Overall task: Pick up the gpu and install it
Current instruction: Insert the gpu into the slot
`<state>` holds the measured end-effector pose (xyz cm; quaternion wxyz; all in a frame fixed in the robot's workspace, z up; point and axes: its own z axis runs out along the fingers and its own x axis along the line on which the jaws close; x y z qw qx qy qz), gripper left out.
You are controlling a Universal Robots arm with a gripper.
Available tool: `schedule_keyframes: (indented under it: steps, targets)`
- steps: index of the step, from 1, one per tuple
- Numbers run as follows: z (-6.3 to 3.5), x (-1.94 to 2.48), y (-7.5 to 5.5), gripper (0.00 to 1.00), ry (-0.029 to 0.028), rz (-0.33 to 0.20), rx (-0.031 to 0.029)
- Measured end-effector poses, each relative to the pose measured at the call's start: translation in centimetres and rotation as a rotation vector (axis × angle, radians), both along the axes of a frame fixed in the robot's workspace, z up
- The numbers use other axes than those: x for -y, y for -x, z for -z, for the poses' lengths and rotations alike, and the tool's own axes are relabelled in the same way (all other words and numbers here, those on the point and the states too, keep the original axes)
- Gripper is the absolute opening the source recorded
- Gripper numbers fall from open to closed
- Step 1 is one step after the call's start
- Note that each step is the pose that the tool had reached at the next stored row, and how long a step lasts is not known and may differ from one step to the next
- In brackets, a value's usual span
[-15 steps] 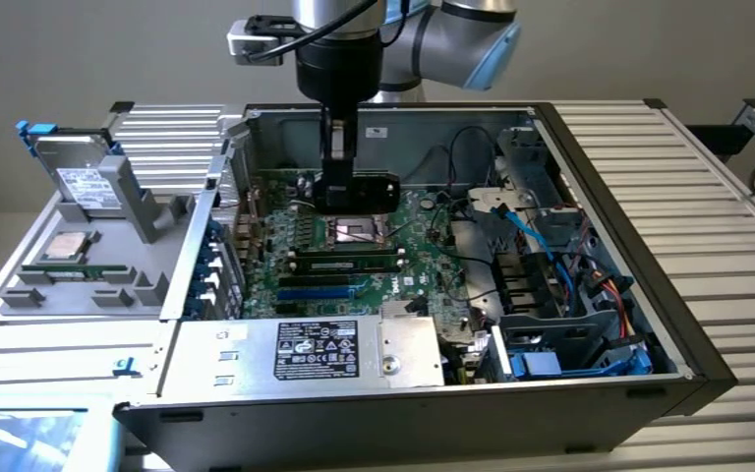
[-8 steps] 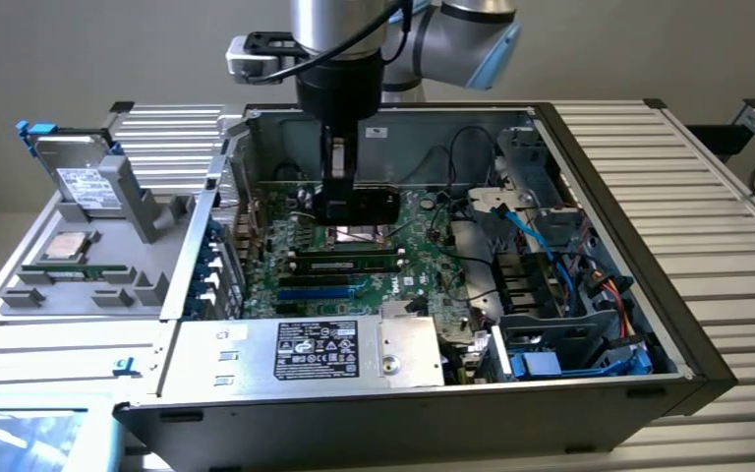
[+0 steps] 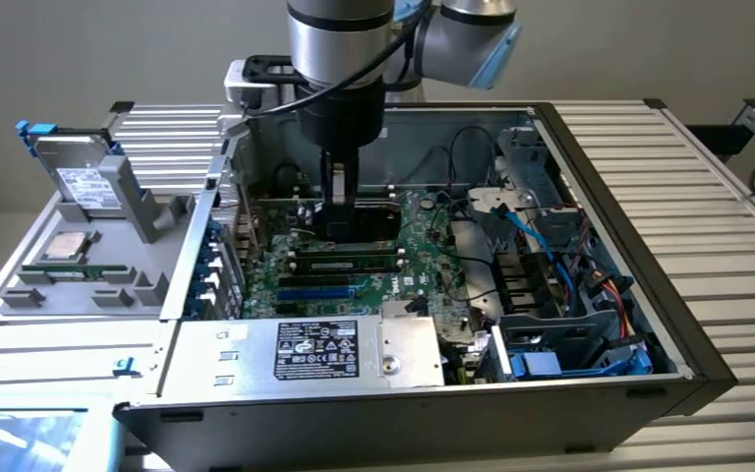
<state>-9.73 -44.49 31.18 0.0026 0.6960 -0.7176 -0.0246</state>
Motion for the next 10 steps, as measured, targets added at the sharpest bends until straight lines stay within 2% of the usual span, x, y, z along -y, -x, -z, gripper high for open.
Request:
schedule_keyframes:
  steps: [3, 4, 8, 9, 10]
  targets:
    - [0.4, 0.03, 0.1, 0.28, 0.0031, 0.0, -0.0015]
    - [0.46, 0.03, 0.22, 0.28, 0.0084, 0.0, -0.0015]
    - [0.61, 0.03, 0.39, 0.28, 0.0466, 0.0, -0.0013]
    - [0.73, 0.03, 0.41, 0.28, 0.0503, 0.0, -0.0014]
    - [0.9, 0.03, 0.42, 0.28, 0.0504, 0.0, -0.0015]
